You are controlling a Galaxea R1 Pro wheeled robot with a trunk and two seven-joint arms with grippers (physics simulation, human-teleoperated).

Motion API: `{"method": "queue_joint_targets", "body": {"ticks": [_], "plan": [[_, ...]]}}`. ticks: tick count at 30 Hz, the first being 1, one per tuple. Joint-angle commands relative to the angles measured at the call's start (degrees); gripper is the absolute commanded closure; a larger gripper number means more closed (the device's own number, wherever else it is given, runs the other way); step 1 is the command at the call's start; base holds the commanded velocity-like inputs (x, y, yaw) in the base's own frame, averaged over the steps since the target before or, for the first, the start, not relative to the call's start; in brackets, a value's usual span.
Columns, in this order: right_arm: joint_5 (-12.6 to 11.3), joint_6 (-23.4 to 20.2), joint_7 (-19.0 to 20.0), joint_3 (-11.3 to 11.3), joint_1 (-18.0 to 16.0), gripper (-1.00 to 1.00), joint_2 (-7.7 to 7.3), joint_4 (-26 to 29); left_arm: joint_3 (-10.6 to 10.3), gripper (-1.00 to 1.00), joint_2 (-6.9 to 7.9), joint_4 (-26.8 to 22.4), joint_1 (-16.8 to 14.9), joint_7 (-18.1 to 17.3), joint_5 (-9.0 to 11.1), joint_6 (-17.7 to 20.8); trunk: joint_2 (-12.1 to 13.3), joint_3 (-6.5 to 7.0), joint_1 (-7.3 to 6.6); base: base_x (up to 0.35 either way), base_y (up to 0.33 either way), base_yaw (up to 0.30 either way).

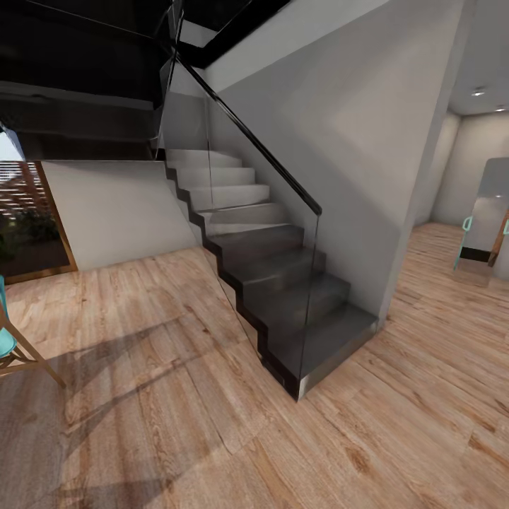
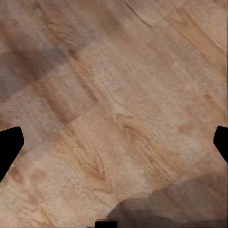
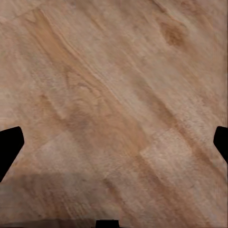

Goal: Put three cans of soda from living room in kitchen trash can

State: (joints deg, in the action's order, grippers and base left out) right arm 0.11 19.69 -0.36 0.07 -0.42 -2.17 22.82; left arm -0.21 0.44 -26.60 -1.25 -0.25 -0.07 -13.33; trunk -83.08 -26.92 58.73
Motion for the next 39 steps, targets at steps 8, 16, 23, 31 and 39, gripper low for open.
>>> {"method": "queue_joint_targets", "body": {"ticks": [8,16,23,31,39], "plan": [[-0.1,-0.2,1.8,0.0,0.4,-1.0,0.18,17.9,0.1,-1.0,-0.07,-25.6,0.9,0.1,0.0,2.7,0.0,-0.01,0.0,0.0,0.0,0.0],[-0.1,-2.4,2.1,0.1,4.6,-1.0,0.38,42.8,0.3,-1.0,-0.02,-47.8,5.5,0.1,0.1,8.0,0.0,-0.01,0.0,0.0,0.0,0.0],[-0.2,-9.5,2.6,1.5,12.5,-1.0,0.3,65.2,0.2,-1.0,0.0,-62.6,10.8,0.1,0.2,7.8,0.0,-0.01,0.0,0.0,0.0,0.0],[-0.8,-9.6,7.1,2.0,11.8,-1.0,0.12,57.2,0.2,-1.0,0.03,-51.6,11.2,0.1,0.0,1.7,0.0,-0.01,0.0,0.0,0.0,0.0],[-0.8,-5.3,7.8,1.5,9.7,-1.0,0.14,45.5,0.2,-1.0,0.07,-37.0,10.6,0.1,0.0,-9.5,0.0,-0.01,0.0,0.0,0.0,0.0]]}}
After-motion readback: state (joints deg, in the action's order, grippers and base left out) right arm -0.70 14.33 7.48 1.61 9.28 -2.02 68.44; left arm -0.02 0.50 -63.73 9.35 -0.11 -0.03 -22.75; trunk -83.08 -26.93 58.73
